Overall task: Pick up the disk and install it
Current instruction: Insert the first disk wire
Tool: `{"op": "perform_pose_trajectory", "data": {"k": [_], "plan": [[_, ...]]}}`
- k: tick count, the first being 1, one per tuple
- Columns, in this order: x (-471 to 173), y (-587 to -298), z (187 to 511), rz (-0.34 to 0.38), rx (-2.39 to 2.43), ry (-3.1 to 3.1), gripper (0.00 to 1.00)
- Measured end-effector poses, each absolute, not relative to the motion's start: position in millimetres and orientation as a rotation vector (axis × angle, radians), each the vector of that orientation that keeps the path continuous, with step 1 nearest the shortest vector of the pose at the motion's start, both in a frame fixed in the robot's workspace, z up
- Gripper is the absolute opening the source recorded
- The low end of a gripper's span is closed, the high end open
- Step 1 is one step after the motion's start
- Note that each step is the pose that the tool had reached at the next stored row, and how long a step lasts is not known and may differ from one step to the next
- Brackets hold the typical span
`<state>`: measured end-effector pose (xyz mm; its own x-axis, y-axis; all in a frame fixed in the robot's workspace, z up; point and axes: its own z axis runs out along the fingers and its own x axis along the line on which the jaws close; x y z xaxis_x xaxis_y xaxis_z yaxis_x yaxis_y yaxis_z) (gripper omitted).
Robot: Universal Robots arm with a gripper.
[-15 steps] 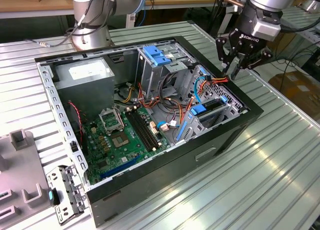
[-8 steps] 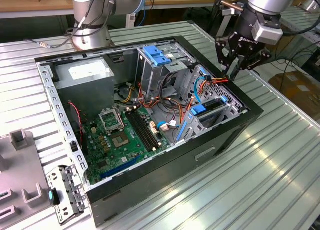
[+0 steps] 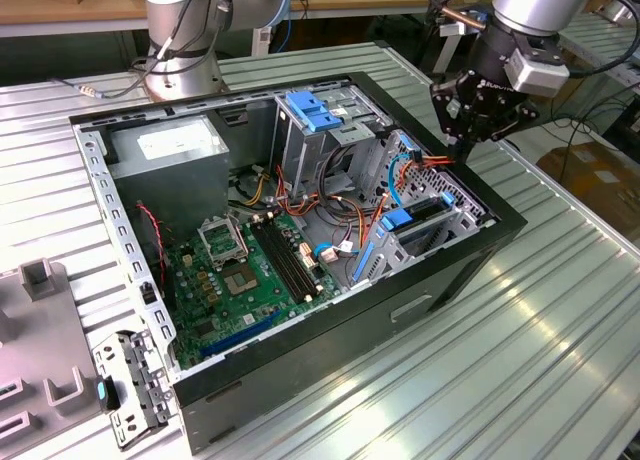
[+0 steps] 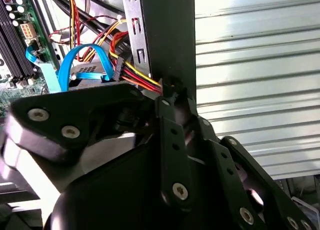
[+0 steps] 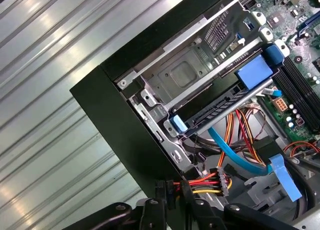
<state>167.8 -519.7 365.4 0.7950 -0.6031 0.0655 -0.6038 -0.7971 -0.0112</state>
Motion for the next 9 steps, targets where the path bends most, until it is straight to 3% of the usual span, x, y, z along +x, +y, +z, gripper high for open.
{"op": "perform_pose_trajectory", "data": {"k": [2, 9], "plan": [[167.8, -519.8, 366.3, 0.103, 2.967, -0.997, 0.18], [167.8, -519.8, 372.0, 0.103, 2.967, -0.997, 0.17]]}}
